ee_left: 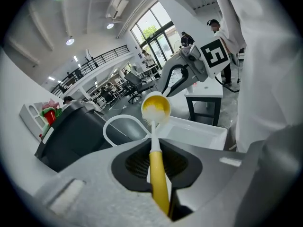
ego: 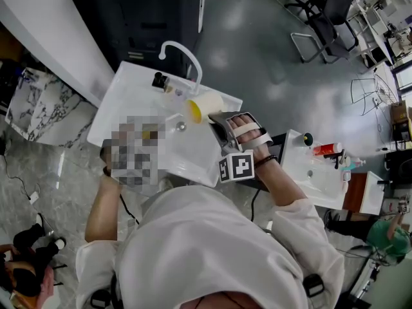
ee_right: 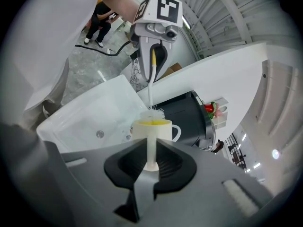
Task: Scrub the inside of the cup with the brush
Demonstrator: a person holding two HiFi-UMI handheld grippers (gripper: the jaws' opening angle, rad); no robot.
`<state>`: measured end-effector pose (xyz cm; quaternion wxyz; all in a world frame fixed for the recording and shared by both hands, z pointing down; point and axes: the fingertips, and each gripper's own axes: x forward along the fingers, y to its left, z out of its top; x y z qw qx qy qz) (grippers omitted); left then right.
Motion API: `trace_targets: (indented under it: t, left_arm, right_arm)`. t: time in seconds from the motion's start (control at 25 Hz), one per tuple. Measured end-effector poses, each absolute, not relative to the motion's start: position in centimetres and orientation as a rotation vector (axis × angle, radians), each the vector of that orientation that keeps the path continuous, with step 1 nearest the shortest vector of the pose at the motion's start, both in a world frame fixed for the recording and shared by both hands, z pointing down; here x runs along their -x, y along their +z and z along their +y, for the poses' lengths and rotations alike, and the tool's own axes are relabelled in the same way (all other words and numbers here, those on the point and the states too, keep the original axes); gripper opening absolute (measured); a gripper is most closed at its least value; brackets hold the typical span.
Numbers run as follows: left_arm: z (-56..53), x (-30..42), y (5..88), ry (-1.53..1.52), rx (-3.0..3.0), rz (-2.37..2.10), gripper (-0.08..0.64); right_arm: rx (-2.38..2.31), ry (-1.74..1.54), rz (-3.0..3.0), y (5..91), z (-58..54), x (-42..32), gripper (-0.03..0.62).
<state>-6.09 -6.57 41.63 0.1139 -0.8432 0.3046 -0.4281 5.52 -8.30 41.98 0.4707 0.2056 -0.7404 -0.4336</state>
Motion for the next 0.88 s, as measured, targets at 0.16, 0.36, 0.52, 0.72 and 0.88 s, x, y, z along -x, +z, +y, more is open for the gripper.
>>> trace_targets:
  t: [0.16, 0.36, 0.52, 0.72, 0.88]
  left_arm:
    - [-5.8, 5.9, 42.7, -1.285, 2.477, 0.877, 0.037]
    - [-5.3, 4.9, 41.9, -1.227, 2.477, 0.878, 0.037]
    - [-5.4, 4.2, 40.3, -1.162, 2.475, 0.878, 0.038]
    - [-5.9, 4.4, 39.7, -1.165, 2.444, 0.874, 0.038]
    - [-6.9, 5.5, 39.5, -1.178, 2.458, 0.881, 0.038]
  right_arm:
    - [-0.523, -1.074, -1.815, 40.6, -8.1, -5.8, 0.043]
    - [-0.534, -1.072, -1.808, 40.3, -8.7, -5.9, 0.043]
    - [-0.518, -1.067, -1.794, 40.9, -9.0, -6.0, 0.043]
    - [-0.486, -1.078, -1.773, 41.8, -8.8, -5.7, 0.043]
    - [-0.475, -1.086, -1.785, 41.6, -8.6, -5.5, 0.043]
